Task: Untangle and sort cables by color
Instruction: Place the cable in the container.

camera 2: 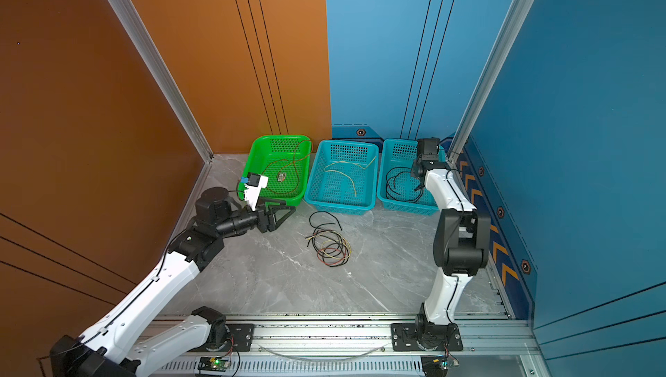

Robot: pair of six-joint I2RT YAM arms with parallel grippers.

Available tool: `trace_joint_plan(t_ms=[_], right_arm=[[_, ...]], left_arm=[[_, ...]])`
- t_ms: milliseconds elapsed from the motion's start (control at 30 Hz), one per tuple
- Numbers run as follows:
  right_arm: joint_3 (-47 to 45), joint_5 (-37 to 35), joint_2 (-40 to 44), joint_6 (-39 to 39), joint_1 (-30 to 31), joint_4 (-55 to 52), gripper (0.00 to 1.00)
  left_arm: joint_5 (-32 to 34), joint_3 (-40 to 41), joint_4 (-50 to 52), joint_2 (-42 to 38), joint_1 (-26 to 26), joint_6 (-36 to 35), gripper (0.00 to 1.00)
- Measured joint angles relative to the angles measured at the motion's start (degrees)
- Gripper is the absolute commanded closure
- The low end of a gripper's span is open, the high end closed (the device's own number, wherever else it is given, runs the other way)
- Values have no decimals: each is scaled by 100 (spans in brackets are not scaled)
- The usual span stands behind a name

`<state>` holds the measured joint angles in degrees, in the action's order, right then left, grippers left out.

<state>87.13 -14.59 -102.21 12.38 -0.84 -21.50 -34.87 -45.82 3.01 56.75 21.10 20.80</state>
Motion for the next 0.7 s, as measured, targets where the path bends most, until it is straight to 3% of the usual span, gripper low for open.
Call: trace_joint_plan(t_ms=[167,333,500,700], right_arm=[[-835,570,1541,-181,699,326,44],[-2076,1231,2568,-317,1473,461,43],[-3064,1755,2916,-415,2083,345,42],[-3834,1764,3106,-511,3239,317,42]], left_arm=[[236,671,13,-55,284,20,32],[457,1255,-116,-26,664,122,34],[603,1445,-293,254,876,151,38],[699,1434,-568,848,898,79,42]])
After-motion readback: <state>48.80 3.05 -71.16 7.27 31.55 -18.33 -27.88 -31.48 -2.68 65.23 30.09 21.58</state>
